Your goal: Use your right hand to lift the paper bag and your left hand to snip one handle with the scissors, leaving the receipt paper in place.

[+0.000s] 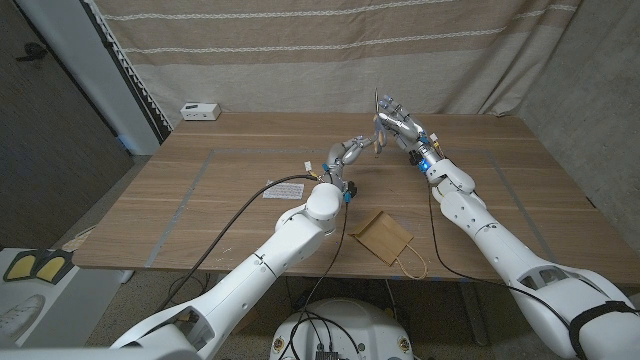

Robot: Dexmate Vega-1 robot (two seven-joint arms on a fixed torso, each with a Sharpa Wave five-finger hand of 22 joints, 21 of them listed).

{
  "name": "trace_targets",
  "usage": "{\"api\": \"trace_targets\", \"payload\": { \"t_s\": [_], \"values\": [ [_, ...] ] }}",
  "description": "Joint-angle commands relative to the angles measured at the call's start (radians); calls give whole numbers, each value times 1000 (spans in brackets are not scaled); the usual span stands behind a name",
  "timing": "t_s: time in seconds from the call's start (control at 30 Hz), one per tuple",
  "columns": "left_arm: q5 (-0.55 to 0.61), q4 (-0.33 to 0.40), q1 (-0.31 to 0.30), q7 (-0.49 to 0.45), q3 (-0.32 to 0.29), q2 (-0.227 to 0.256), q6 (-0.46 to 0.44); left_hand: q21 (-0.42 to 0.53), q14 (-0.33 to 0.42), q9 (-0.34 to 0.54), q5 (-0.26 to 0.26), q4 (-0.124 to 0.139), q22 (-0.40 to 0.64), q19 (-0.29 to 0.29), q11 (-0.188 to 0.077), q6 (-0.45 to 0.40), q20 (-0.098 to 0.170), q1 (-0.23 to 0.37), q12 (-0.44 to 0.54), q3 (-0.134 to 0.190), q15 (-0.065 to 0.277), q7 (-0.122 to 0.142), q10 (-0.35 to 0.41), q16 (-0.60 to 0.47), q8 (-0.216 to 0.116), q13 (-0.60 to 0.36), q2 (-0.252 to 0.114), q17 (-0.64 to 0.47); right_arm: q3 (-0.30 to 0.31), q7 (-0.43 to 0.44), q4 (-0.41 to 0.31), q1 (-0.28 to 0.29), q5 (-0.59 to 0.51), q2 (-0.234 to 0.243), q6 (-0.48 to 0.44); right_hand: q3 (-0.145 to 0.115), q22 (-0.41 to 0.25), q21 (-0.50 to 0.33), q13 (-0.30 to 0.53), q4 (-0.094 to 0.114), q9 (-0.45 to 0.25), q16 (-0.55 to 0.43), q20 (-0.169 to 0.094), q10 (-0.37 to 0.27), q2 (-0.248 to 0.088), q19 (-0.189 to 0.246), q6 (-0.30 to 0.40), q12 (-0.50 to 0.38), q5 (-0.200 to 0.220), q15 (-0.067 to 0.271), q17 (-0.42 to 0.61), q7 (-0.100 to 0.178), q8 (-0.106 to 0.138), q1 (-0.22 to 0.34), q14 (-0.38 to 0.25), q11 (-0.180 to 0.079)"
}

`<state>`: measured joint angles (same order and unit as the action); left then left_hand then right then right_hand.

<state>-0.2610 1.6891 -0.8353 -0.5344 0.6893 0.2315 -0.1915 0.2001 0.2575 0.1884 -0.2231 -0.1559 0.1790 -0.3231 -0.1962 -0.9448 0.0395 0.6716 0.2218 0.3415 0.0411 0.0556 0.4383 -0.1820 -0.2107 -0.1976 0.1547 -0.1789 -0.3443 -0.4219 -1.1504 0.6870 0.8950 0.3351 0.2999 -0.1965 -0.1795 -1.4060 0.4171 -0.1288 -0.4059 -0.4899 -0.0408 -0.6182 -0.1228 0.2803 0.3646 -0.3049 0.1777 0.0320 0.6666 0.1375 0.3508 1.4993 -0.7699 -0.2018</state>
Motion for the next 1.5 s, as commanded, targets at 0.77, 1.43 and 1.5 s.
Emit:
{"api": "trace_targets", "payload": {
  "t_s": [0.77,1.43,1.5],
  "values": [
    [-25,-18,14,33,4,0,7,1,4,5,-1,4,3,-3,-1,-7,157,12,-1,-3,176,-7,1,-4,3,-4,-6,-4,-19,-5,-59,20,-8,13,-5,-13,-2,-6,-1,-19,-7,-13,-154,-14,-21,-10,18,3,7,209,211,-1,-10,39,-55,2],
    [-25,-36,24,50,11,-5,22,1,4,5,0,3,3,-3,-2,-6,156,16,-1,-3,176,-8,0,-4,5,-4,-8,-4,-24,-11,-93,34,10,20,-25,-13,-1,-4,-3,-18,-9,-15,-153,-23,-22,-10,22,3,7,209,211,0,-14,41,-54,2],
    [-26,-39,26,53,11,-5,24,1,5,5,0,3,3,-3,0,-6,156,17,-1,-3,176,-9,1,-4,5,-4,-8,-4,-24,-10,-95,34,8,21,-24,-13,0,-3,-3,-18,-10,-14,-153,-24,-22,-9,22,3,8,209,209,0,-14,42,-52,2]
  ]
}}
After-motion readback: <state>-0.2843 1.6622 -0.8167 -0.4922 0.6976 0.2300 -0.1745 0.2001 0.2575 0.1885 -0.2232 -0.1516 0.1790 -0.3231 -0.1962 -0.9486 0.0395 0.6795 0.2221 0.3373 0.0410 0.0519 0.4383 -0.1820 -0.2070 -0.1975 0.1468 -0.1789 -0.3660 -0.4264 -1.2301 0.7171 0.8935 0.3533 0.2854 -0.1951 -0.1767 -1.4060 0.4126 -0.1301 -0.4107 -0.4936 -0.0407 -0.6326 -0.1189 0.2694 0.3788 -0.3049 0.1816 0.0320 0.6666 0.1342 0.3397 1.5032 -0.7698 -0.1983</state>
